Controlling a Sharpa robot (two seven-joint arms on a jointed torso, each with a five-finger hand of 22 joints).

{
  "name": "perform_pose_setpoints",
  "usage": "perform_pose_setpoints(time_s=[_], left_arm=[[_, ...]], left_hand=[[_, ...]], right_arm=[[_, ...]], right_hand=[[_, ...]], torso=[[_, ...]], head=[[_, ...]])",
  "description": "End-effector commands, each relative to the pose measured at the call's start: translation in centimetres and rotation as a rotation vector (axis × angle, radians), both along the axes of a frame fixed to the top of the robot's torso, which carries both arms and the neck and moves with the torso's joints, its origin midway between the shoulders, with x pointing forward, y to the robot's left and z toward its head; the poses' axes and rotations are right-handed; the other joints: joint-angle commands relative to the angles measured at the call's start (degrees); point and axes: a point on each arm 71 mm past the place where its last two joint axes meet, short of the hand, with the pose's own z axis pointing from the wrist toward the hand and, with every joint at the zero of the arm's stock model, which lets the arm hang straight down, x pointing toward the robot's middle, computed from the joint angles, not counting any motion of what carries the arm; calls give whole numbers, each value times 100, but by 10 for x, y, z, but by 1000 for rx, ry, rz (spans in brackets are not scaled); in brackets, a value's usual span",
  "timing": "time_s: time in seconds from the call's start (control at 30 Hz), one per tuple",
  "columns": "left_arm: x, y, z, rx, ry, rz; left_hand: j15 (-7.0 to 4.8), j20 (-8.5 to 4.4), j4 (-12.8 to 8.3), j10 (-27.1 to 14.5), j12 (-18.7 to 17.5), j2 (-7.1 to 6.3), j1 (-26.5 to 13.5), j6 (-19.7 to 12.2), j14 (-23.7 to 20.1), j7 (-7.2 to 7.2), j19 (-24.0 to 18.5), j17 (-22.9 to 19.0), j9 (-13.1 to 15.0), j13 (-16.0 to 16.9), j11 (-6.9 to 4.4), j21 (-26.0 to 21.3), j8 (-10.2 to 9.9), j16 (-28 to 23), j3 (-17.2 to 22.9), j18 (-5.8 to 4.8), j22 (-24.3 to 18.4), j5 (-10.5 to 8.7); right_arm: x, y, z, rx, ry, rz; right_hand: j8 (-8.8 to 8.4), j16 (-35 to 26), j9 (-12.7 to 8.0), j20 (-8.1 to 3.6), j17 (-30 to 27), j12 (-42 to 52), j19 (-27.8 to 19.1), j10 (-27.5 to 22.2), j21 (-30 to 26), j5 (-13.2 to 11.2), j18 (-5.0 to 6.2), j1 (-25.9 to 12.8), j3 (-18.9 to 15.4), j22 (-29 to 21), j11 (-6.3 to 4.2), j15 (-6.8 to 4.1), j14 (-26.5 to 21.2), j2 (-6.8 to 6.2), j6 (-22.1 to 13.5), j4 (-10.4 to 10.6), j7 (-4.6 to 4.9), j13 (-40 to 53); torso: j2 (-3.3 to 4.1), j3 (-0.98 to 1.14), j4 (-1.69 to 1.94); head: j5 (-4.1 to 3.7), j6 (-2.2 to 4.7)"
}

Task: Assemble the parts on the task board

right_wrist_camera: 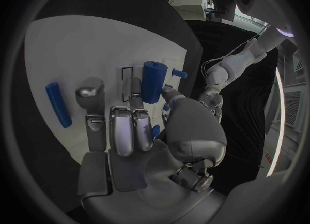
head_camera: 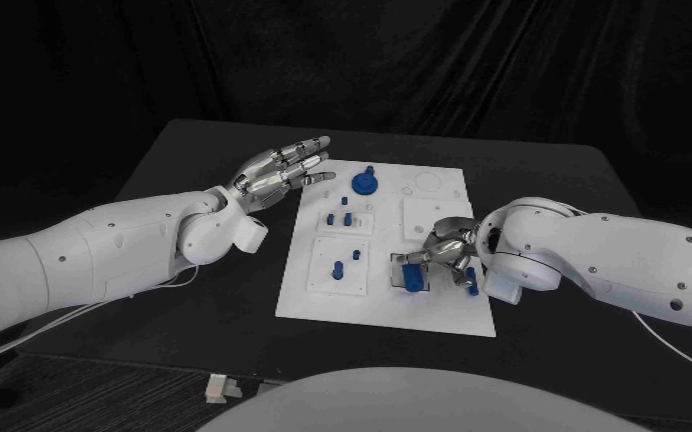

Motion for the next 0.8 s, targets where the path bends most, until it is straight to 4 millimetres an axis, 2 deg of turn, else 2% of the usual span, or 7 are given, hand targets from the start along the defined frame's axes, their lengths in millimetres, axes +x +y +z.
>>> perform_pose_setpoints(time_s=[0.03,0.4,0.8], left_arm=[[-1,-2,0,-20,2,-10],[-1,-2,0,-19,5,-12],[-1,-3,-1,-20,10,-18]], left_hand=[[26,16,-2,-23,-12,63,-8,-28,1,-5,-18,-1,0,-1,6,-32,8,9,20,50,-9,20],[26,16,-2,-23,-12,63,-8,-28,1,-5,-18,-1,0,-1,6,-32,8,9,20,50,-9,20],[37,17,-5,-24,-12,74,-11,-23,3,-3,-19,0,1,0,5,-32,11,12,33,50,-15,29]], right_arm=[[0,-1,-1,-8,0,-21],[2,-2,-2,-22,-12,-29],[2,-3,-2,-26,-16,-28]], right_hand=[[-35,-29,12,12,1030,20,-33,600,-38,-112,46,-97,-41,539,59,49,479,0,-38,79,9,1510],[-22,-30,51,15,1029,20,-14,600,-62,-633,47,-101,-257,540,66,54,482,-52,-94,170,20,1510],[55,-23,124,18,1039,20,5,600,-67,-1100,45,-100,-480,545,69,56,487,-66,-147,262,23,1510]], torso=[[-2,-2,-1],[-1,-2,1],[0,0,1]], head=[[5,-1],[16,-1],[23,-1]])
